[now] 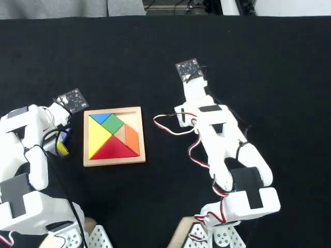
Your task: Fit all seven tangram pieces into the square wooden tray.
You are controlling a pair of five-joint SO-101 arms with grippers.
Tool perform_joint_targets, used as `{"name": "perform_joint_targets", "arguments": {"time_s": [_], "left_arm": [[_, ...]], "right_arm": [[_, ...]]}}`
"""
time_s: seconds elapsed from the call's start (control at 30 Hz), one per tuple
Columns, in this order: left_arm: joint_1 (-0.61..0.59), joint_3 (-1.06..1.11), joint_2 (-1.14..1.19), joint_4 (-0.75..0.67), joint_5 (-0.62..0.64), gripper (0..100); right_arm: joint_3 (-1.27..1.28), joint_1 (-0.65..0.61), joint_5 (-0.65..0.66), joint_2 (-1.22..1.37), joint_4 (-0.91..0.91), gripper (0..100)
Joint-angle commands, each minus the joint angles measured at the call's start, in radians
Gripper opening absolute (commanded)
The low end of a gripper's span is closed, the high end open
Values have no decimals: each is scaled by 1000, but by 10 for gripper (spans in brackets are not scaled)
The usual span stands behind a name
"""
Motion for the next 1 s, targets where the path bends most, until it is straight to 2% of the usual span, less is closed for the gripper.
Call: {"name": "perform_joint_targets", "arguments": {"time_s": [0.0,0.23,0.47,0.7,0.97], "left_arm": [[-5,-5,-35,32,-91,355],[-8,-35,-8,37,-103,354],[-7,-148,172,46,-95,350],[-7,-196,192,124,-95,347],[-12,-199,192,152,-101,135]], "right_arm": [[-73,6,-2,-7,8,11],[-70,8,0,-7,8,11],[-70,8,0,-7,8,11],[-70,8,0,-7,8,11],[-70,8,0,-7,8,11]]}}
